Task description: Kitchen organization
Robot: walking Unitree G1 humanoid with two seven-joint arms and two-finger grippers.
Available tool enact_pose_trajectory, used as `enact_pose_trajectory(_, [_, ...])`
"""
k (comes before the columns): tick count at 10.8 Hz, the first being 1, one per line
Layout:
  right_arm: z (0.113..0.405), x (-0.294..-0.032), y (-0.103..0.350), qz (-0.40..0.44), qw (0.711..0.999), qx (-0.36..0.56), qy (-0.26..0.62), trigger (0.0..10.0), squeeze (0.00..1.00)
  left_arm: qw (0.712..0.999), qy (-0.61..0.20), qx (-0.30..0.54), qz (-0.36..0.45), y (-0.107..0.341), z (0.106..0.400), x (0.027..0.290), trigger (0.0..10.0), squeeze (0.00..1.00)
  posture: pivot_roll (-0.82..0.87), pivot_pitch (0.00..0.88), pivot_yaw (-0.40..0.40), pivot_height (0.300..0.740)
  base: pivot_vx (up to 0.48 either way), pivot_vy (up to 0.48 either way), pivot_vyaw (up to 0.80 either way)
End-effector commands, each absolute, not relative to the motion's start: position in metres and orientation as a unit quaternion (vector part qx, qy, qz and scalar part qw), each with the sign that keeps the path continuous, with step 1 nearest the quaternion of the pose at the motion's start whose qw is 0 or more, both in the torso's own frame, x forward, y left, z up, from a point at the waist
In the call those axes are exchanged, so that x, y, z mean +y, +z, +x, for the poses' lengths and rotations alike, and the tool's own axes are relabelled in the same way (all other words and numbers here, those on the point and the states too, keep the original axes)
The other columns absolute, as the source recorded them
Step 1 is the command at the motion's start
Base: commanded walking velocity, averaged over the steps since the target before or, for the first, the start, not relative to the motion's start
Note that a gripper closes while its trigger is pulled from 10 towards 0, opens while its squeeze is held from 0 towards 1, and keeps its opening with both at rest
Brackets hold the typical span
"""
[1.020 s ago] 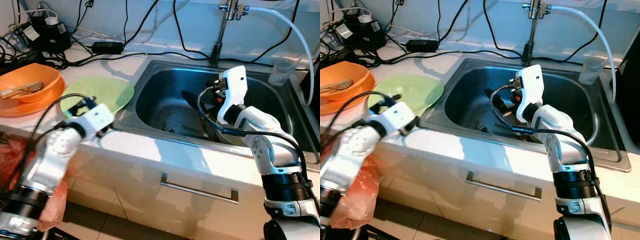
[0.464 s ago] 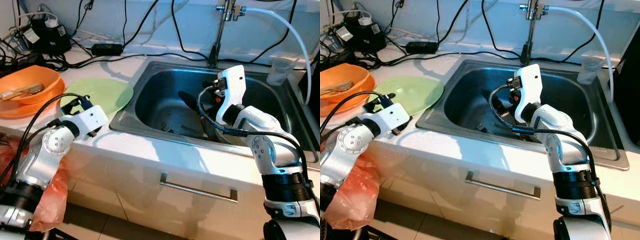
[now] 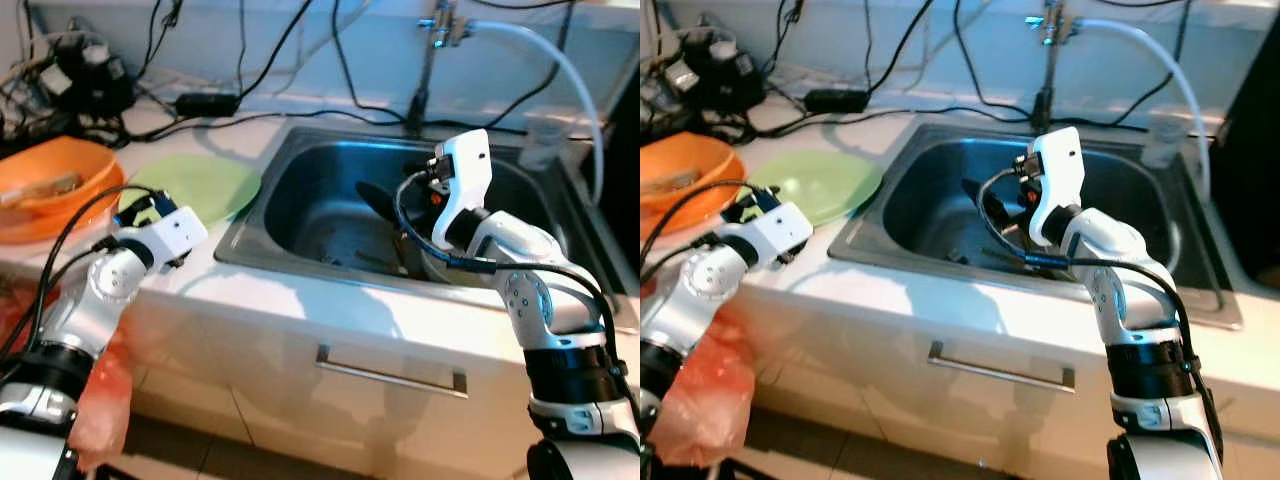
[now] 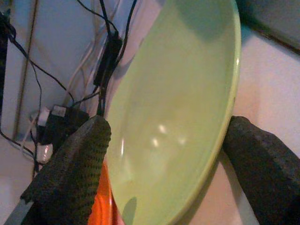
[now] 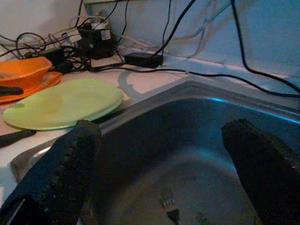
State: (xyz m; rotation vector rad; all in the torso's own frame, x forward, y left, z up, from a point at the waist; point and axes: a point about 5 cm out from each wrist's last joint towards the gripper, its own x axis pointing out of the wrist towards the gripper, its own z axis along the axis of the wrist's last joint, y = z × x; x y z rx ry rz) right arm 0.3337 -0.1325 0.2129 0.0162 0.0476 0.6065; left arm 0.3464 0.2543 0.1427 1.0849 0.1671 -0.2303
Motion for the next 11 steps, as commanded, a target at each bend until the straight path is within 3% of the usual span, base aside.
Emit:
enact_pose_trajectory(1, [0.333, -0.131, 0.219, 0.009, 0.953, 0.016, 0.301, 10.0, 0.0, 0.838, -0.129, 0.106, 0.52, 0.126, 0.343, 0.252, 0.0, 0.0, 0.04, 0.0, 0.036, 0.74, 0.0, 0.0, 0.0])
enact_pose_trajectory(11, [0.331, -0.132, 0.213, 0.014, 0.955, 0.024, 0.295, 10.0, 0.0, 0.834, -0.167, 0.111, 0.513, 0.116, 0.34, 0.248, 0.0, 0.0, 0.03, 0.0, 0.041, 0.74, 0.0, 0.0, 0.0])
